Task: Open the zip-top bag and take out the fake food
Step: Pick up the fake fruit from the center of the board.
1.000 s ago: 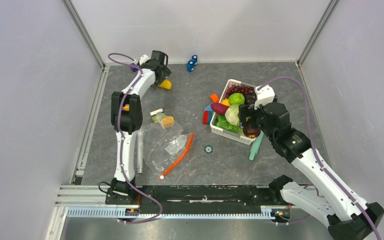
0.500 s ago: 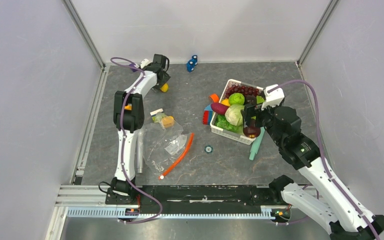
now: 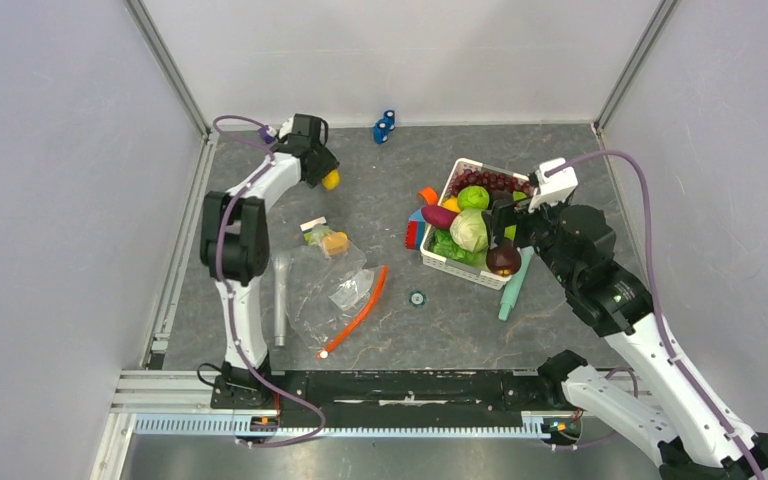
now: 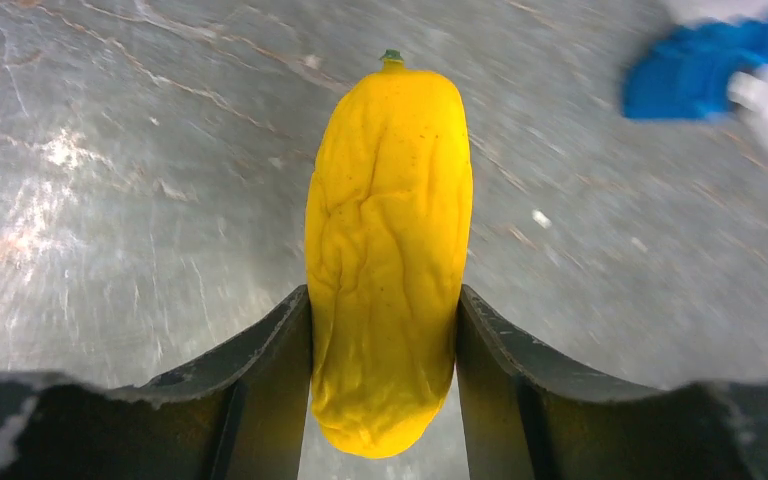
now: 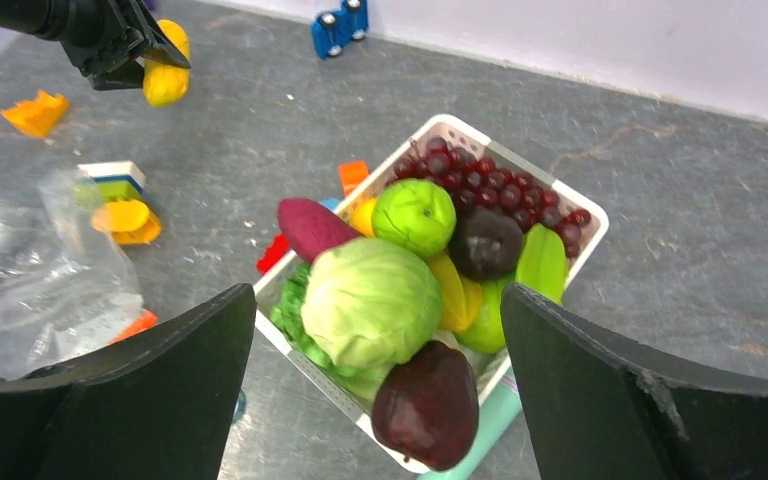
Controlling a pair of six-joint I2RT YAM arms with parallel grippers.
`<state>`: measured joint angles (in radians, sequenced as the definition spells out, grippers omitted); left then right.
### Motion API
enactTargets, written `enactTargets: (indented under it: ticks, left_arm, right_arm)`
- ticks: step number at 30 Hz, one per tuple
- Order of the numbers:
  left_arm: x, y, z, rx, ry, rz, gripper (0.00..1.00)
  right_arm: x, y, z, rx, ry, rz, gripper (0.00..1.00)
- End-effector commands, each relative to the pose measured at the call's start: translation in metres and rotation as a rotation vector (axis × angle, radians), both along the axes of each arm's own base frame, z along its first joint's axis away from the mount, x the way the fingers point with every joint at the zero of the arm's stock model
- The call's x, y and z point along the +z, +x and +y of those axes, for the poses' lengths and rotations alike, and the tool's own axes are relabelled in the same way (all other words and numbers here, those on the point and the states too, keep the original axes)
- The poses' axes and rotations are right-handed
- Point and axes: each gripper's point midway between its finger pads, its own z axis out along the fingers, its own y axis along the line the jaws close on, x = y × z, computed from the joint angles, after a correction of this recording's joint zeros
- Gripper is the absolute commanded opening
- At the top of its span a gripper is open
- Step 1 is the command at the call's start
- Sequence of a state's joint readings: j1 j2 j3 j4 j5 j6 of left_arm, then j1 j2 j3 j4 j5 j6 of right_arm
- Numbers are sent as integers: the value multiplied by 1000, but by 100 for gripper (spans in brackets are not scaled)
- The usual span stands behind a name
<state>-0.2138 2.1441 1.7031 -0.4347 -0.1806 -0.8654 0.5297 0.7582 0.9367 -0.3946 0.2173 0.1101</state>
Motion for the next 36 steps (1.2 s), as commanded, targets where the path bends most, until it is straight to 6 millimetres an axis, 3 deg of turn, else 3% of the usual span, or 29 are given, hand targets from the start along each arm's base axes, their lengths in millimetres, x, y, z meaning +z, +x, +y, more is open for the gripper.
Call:
enactTargets:
  ticks: [1,5,10,16,19,24,31,36]
  left_arm:
    - [145,-11,-35,-273,-112,-370,38]
    - [201,-69,-78,-576,-224,-502,35]
    - [256,-165,-122,-867,-348,-680,33]
    - [275,-271,-179,-1108,-485,-769,32]
    - [281,-308,-203,-1176,-555,-797,31]
    - [282,-331,-223,-1204,-590,-816,31]
    - [289,-335,-237,-1203,-645,-838,32]
    - [288,-340,-251,-1224,-675,-834,33]
  right_arm:
    - [37,-2,17,62,90,1,98]
    - [57,-8,41,160,203,31,98]
    - [83,-25,68,296,376,33,98]
    - [109,-46,84,397,643,16,98]
    - [112,-54,89,432,737,32,98]
    - [97,-57,91,430,778,86,98]
    - [67,-54,97,427,766,148,98]
    - [66,-55,99,450,766,134,98]
